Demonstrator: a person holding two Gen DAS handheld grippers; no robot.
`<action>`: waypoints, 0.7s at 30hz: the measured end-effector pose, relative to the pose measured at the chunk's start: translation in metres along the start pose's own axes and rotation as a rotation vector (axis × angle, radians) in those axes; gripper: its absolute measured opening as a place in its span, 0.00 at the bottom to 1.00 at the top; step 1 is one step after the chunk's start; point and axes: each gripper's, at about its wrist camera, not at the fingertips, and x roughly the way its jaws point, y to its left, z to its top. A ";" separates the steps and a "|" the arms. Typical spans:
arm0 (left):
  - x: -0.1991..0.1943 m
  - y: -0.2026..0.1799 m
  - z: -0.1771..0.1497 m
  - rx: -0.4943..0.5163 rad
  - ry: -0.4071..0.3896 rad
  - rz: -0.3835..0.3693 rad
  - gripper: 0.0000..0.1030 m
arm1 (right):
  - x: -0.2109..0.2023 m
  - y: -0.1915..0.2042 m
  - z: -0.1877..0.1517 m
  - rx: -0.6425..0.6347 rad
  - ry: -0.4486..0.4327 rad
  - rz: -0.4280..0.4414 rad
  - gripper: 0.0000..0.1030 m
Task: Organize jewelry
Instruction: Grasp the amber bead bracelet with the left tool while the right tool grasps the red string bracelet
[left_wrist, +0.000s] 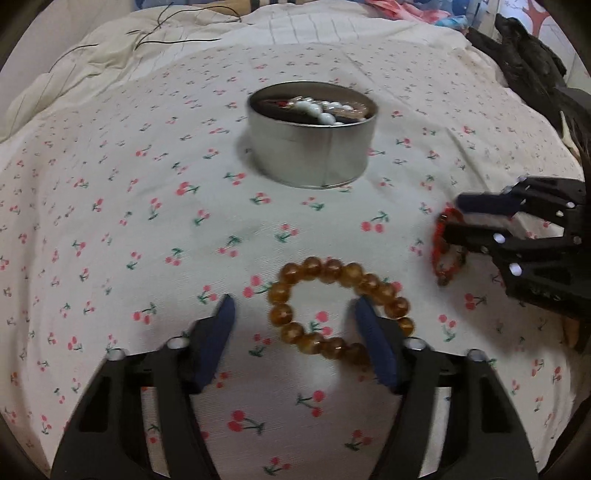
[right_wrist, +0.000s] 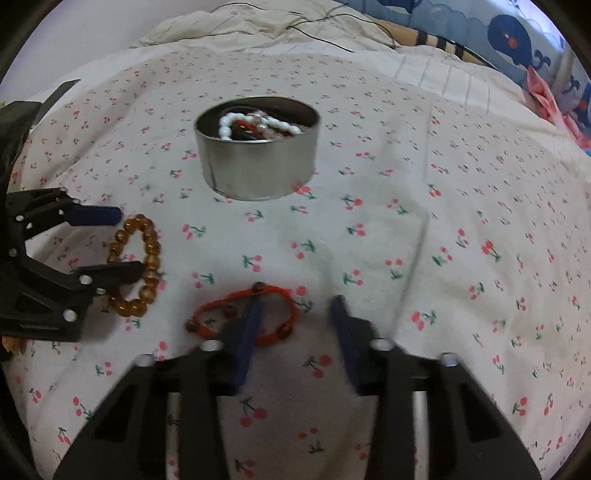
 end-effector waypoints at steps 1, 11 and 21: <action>-0.001 0.002 0.001 0.000 0.000 -0.002 0.36 | 0.000 0.000 0.000 0.004 0.003 0.017 0.08; -0.003 0.042 0.005 -0.174 0.001 -0.038 0.28 | -0.005 -0.017 0.001 0.123 0.012 0.112 0.24; 0.000 0.011 0.002 -0.027 -0.009 0.012 0.10 | -0.007 -0.002 0.001 0.079 -0.014 0.075 0.08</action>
